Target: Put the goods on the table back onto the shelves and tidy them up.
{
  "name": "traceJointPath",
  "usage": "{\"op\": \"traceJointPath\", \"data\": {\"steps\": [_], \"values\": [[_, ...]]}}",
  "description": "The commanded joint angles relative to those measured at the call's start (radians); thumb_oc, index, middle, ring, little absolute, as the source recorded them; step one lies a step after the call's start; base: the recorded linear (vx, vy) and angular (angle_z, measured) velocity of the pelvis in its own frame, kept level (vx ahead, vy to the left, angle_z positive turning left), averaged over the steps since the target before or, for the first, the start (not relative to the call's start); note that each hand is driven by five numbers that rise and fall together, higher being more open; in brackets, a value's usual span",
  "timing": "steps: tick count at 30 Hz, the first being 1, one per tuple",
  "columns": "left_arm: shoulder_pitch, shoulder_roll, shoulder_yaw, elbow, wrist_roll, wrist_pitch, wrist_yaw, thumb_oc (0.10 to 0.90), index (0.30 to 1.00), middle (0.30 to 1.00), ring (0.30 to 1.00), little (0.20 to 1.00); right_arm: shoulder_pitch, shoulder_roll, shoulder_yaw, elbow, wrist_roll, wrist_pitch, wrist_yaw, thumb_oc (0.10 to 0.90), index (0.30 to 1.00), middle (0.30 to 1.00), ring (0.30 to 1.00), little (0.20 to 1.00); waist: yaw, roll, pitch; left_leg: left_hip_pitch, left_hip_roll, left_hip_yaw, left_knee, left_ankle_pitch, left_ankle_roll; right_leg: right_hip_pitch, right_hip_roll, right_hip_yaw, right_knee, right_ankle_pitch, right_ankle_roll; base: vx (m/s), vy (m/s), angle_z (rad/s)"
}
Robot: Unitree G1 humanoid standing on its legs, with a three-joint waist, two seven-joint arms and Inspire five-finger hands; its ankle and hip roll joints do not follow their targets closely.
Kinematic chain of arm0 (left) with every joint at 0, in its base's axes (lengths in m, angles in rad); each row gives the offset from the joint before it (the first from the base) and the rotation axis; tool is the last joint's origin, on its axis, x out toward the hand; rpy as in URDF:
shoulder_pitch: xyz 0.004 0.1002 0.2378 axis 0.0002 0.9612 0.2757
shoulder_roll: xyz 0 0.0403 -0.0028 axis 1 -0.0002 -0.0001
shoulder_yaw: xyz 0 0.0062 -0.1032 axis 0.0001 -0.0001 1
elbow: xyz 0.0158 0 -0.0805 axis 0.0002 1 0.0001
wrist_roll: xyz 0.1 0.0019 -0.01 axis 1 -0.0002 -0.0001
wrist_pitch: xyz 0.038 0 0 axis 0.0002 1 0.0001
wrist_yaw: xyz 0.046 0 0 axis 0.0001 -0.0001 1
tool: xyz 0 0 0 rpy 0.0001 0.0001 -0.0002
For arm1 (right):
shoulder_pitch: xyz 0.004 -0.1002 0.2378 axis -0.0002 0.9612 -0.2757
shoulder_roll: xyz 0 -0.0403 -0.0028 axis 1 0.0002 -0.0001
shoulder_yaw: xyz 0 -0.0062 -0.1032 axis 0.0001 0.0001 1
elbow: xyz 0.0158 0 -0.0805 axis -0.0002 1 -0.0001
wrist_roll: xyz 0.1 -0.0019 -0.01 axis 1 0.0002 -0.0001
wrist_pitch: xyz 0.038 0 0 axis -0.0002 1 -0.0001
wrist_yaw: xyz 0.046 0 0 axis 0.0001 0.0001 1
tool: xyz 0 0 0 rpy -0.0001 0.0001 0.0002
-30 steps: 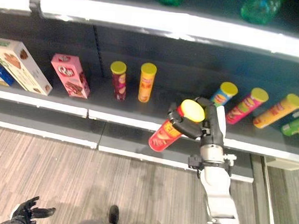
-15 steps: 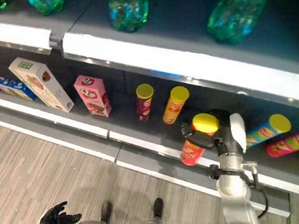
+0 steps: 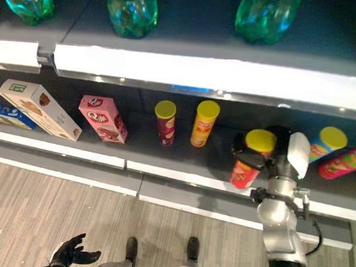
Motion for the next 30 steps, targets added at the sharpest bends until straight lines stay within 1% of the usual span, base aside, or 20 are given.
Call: {"op": "traceJointPath", "data": {"steps": [1, 2, 3, 5, 7, 8, 9, 12, 13, 16, 17, 23, 25, 30], "values": [[-0.039, 0.077, -0.020, -0.007, 0.002, -0.054, 0.032, 0.800, 0.900, 0.900, 0.900, 0.900, -0.162, -0.113, -0.062, -0.050, -0.043, -0.036, -0.156, 0.400, 0.300, 0.300, 0.300, 0.300, 0.019, -0.030, -0.002, 0.016, -0.008, -0.018, 0.010, -0.099, -0.004, -0.030, -0.035, 0.015, 0.026, -0.024, 0.046, 0.00, 0.000, 0.00], [-0.042, 0.076, -0.026, -0.012, -0.001, -0.055, 0.034, 0.800, 0.900, 0.900, 0.900, 0.900, -0.181, -0.117, -0.060, -0.041, -0.041, -0.033, -0.166, 0.400, 0.300, 0.300, 0.300, 0.300, 0.020, -0.022, 0.002, 0.008, -0.010, -0.018, 0.010, -0.096, -0.005, -0.037, -0.035, 0.016, 0.026, -0.023, 0.045, 0.00, 0.000, 0.00], [-0.042, 0.076, -0.026, -0.012, -0.001, -0.055, 0.034, 0.800, 0.900, 0.900, 0.900, 0.900, -0.181, -0.117, -0.060, -0.041, -0.040, -0.033, -0.166, 0.400, 0.300, 0.300, 0.300, 0.300, 0.020, -0.022, 0.002, 0.008, -0.010, -0.018, 0.010, -0.096, -0.005, -0.037, -0.035, 0.016, 0.026, -0.023, 0.045, 0.00, 0.005, 0.03], [-0.046, 0.077, -0.044, -0.035, -0.009, -0.061, 0.036, 0.800, 0.900, 0.900, 0.900, 0.900, -0.213, -0.131, -0.070, -0.025, -0.056, -0.020, -0.207, 0.400, 0.300, 0.300, 0.300, 0.300, 0.021, 0.004, 0.017, -0.013, -0.013, -0.019, 0.008, -0.088, -0.009, -0.055, -0.040, 0.016, 0.023, -0.020, 0.048, 0.00, 0.000, 0.00], [-0.045, 0.076, -0.052, -0.049, -0.013, -0.065, 0.039, 0.800, 0.900, 0.900, 0.900, 0.900, -0.231, -0.132, -0.074, -0.015, -0.059, -0.015, -0.233, 0.400, 0.300, 0.300, 0.300, 0.300, 0.022, 0.014, 0.024, -0.021, -0.015, -0.020, 0.008, -0.086, -0.010, -0.064, -0.041, 0.018, 0.022, -0.019, 0.049, 0.00, -0.003, -0.02], [-0.047, 0.076, -0.062, -0.061, -0.014, -0.069, 0.043, 0.800, 0.900, 0.900, 0.900, 0.900, -0.256, -0.135, -0.081, -0.006, -0.070, -0.008, -0.266, 0.400, 0.300, 0.300, 0.300, 0.300, 0.022, 0.029, 0.031, -0.035, -0.018, -0.020, 0.007, -0.083, -0.012, -0.078, -0.043, 0.020, 0.020, -0.017, 0.051, 0.00, 0.000, 0.00], [-0.048, 0.075, -0.061, -0.061, -0.014, -0.069, 0.043, 0.800, 0.900, 0.900, 0.900, 0.900, -0.257, -0.135, -0.080, -0.005, -0.070, -0.008, -0.267, 0.400, 0.300, 0.300, 0.300, 0.300, 0.022, 0.029, 0.031, -0.036, -0.018, -0.020, 0.007, -0.083, -0.012, -0.080, -0.043, 0.020, 0.021, -0.017, 0.051, 0.00, 0.000, 0.00], [-0.052, 0.074, -0.070, -0.069, -0.020, -0.071, 0.047, 0.800, 0.900, 0.900, 0.900, 0.900, -0.289, -0.138, -0.079, 0.007, -0.067, -0.007, -0.296, 0.400, 0.300, 0.300, 0.300, 0.300, 0.024, 0.047, 0.041, -0.051, -0.024, -0.019, 0.007, -0.080, -0.012, -0.097, -0.048, 0.022, 0.019, -0.013, 0.054, 0.00, 0.000, 0.00], [-0.052, 0.074, -0.070, -0.069, -0.020, -0.071, 0.047, 0.800, 0.900, 0.900, 0.900, 0.900, -0.289, -0.138, -0.079, 0.007, -0.067, -0.007, -0.296, 0.400, 0.300, 0.300, 0.300, 0.300, 0.024, 0.047, 0.041, -0.051, -0.024, -0.019, 0.007, -0.080, -0.012, -0.097, -0.048, 0.022, 0.019, -0.013, 0.054, 0.00, 0.000, 0.00], [-0.056, 0.067, -0.081, -0.067, -0.022, -0.075, 0.049, 0.800, 0.900, 0.900, 0.900, 0.900, -0.314, -0.128, -0.081, 0.008, -0.072, -0.001, -0.328, 0.400, 0.300, 0.300, 0.300, 0.300, 0.029, 0.065, 0.048, -0.071, -0.028, -0.020, 0.007, -0.076, -0.014, -0.115, -0.053, 0.023, 0.018, -0.008, 0.057, 0.00, 0.000, 0.00], [-0.059, 0.068, -0.082, -0.068, -0.020, -0.076, 0.050, 0.800, 0.900, 0.900, 0.900, 0.900, -0.320, -0.130, -0.078, 0.009, -0.074, -0.001, -0.332, 0.400, 0.300, 0.300, 0.300, 0.300, 0.029, 0.067, 0.049, -0.073, -0.029, -0.020, 0.007, -0.075, -0.014, -0.118, -0.054, 0.023, 0.018, -0.008, 0.057, 0.00, 0.000, 0.00], [-0.066, 0.071, -0.092, -0.084, -0.035, -0.086, 0.060, 0.800, 0.900, 0.900, 0.900, 0.900, -0.378, -0.162, -0.067, 0.053, -0.055, 0.005, -0.359, 0.400, 0.300, 0.300, 0.300, 0.300, 0.034, 0.082, 0.059, -0.096, -0.036, -0.022, 0.007, -0.071, -0.018, -0.138, -0.064, 0.023, 0.018, -0.002, 0.061, 0.00, 0.000, 0.00], [-0.069, 0.074, -0.098, -0.094, -0.042, -0.090, 0.062, 0.800, 0.900, 0.900, 0.900, 0.900, -0.417, -0.188, -0.060, 0.097, -0.032, 0.007, -0.376, 0.400, 0.300, 0.300, 0.300, 0.300, 0.039, 0.092, 0.061, -0.106, -0.038, -0.022, 0.007, -0.067, -0.020, -0.146, -0.066, 0.022, 0.018, 0.000, 0.062, 0.00, 0.000, 0.00], [-0.068, 0.080, -0.104, -0.113, -0.052, -0.095, 0.064, 0.800, 0.900, 0.900, 0.900, 0.900, -0.448, -0.211, -0.052, 0.124, -0.012, 0.007, -0.387, 0.400, 0.300, 0.300, 0.300, 0.300, 0.043, 0.110, 0.065, -0.114, -0.042, -0.026, 0.007, -0.062, -0.024, -0.152, -0.068, 0.023, 0.019, 0.000, 0.063, 0.00, -0.006, 0.02]]}}
